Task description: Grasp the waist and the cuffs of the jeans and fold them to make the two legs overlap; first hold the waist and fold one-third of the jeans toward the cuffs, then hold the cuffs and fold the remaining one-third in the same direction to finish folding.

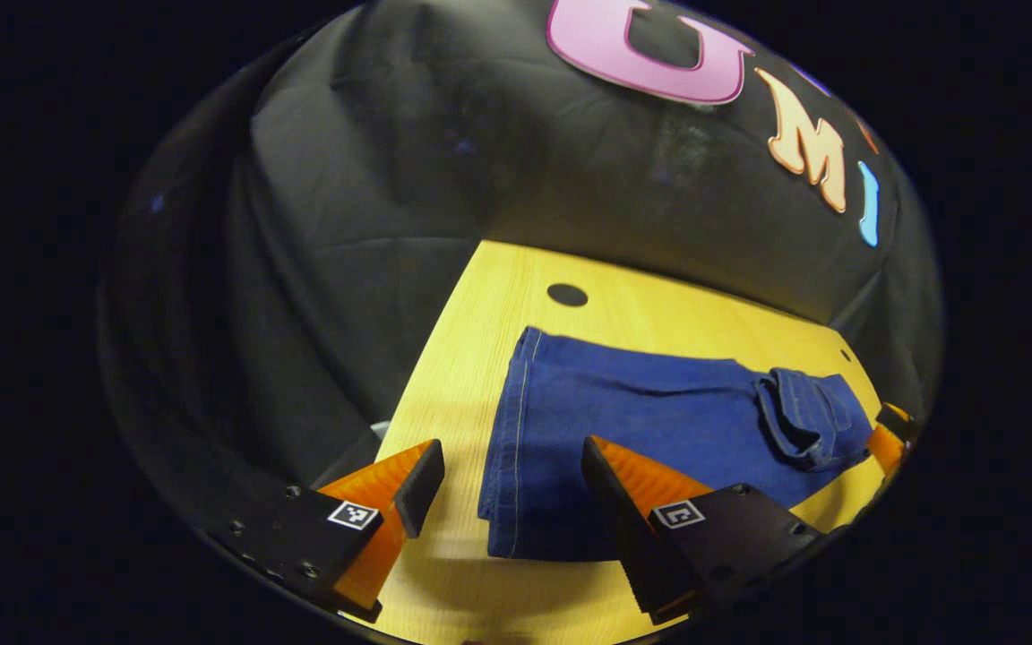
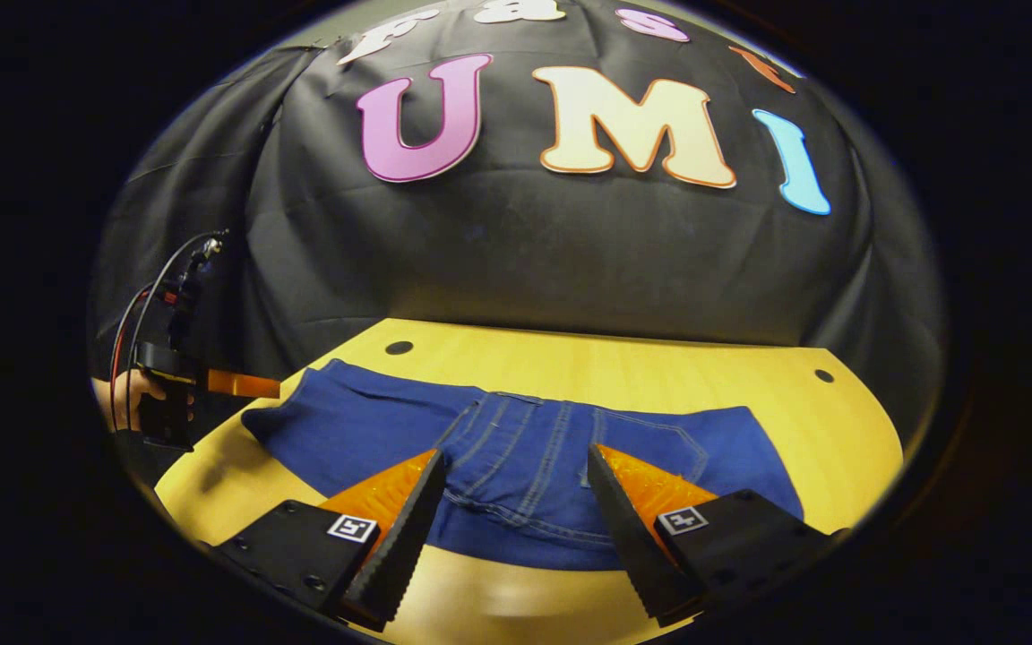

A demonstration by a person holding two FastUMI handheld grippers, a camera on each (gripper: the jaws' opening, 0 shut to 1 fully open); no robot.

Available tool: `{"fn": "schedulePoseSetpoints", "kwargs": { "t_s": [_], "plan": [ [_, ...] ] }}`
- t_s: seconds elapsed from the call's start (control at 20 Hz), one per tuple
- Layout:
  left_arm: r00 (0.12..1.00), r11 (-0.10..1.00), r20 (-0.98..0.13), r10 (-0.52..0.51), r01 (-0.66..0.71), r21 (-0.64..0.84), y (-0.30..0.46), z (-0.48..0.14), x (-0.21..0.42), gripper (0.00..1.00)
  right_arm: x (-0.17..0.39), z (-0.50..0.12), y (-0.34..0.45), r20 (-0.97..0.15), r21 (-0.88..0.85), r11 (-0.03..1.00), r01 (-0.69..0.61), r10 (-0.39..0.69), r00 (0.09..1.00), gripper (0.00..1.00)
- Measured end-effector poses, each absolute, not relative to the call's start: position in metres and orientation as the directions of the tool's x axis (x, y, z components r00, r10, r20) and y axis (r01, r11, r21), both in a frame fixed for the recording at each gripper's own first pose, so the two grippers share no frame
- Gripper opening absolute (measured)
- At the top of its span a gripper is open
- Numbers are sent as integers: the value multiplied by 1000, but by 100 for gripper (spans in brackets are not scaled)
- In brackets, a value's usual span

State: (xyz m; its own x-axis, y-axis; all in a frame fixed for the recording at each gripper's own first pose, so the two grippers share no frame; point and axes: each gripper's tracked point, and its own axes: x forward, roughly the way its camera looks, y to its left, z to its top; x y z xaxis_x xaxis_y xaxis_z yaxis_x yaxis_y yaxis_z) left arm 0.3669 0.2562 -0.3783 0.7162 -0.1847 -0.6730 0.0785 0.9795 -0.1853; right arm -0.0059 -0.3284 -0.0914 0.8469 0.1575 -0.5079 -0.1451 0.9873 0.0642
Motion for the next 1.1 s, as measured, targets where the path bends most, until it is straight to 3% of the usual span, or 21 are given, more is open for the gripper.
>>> {"fn": "schedulePoseSetpoints", "kwargs": {
  "t_s": [0.15, 0.45, 0.5, 0.65, 0.8, 1.1],
  "plan": [
    [663, 982, -728, -176, 65, -177, 257, -404, 363, 95, -24, -73, -373, -513, 21, 993, -119, 113, 851, 96],
    [659, 991, -742, -128, 118, -66, 239, -407, 362, 94, -27, -56, -390, -509, -14, 993, -114, 91, 856, 98],
    [662, 991, -738, -128, 117, -68, 236, -406, 362, 80, -28, -57, -392, -509, -17, 993, -114, 89, 856, 99],
    [671, 984, -720, -178, 129, -123, 226, -404, 361, 61, -29, -56, -397, -506, -15, 993, -120, 96, 857, 99],
    [689, 980, -700, -188, 81, -183, 218, -402, 365, 2, -29, -56, -408, -501, -20, 993, -116, 90, 861, 99],
    [749, 978, -641, -168, 47, -202, 202, -345, 369, 0, -21, -51, -438, -479, -28, 993, -119, 91, 873, 100]
  ]
}}
